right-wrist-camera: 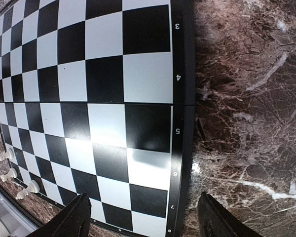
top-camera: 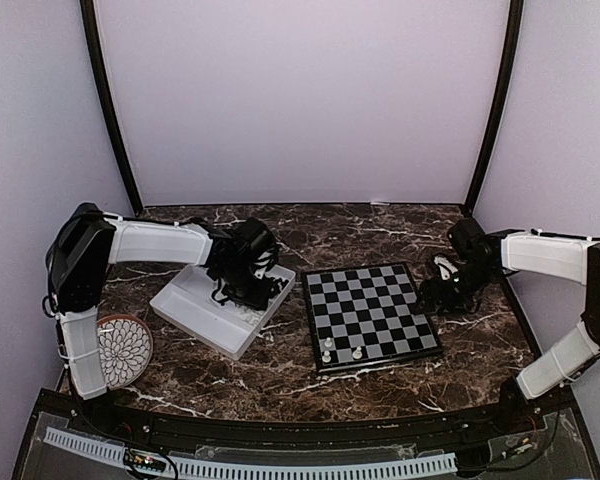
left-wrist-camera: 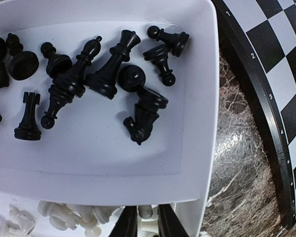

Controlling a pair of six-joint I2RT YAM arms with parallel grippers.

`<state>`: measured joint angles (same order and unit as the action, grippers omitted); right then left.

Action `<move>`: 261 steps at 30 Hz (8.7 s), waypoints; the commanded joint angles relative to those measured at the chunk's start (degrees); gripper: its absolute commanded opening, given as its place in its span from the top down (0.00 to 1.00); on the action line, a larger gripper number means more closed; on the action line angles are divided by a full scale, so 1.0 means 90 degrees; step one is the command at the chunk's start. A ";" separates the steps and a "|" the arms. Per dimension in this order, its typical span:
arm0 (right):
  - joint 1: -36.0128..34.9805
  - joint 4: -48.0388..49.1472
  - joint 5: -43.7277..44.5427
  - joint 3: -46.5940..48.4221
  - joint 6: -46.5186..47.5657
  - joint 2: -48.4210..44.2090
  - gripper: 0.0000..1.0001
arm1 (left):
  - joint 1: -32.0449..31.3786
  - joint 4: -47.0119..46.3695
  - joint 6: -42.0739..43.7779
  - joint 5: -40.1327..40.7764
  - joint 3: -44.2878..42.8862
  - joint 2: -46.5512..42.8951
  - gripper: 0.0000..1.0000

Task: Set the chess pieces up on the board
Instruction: Pick up the pawn from the storage box, then place the pawn on b2, then pick up the pawn from the storage box, then pass from the left arm to the right

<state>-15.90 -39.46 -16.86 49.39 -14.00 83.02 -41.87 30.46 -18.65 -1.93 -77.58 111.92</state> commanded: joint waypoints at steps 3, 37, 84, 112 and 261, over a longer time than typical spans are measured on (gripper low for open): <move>-0.0052 0.0029 0.0030 -0.0080 -0.0027 -0.0096 0.24 | 0.0050 0.0159 -0.0028 0.0055 -0.0152 0.0030 0.82; -0.0042 0.0120 -0.0035 -0.0105 0.0022 -0.0024 0.24 | -0.1722 0.0690 0.0785 -0.0643 -0.2348 0.0039 0.97; -0.0049 0.0166 -0.0074 -0.0152 0.0022 0.0070 0.24 | -0.2249 0.1190 0.0598 -0.0863 -0.3298 0.1913 0.91; -0.0048 0.0176 -0.0130 -0.0155 0.0042 0.0085 0.24 | -0.1329 0.2067 0.0170 0.0819 -0.3212 0.0164 0.63; -0.2081 0.4856 -0.5598 0.1317 -0.4564 0.1142 0.53 | -0.2204 -0.0249 0.2284 -0.0785 -0.0788 -0.1937 0.85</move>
<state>-33.85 7.92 -66.72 59.11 -58.74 93.60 -61.41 27.55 0.93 -9.76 -82.85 95.07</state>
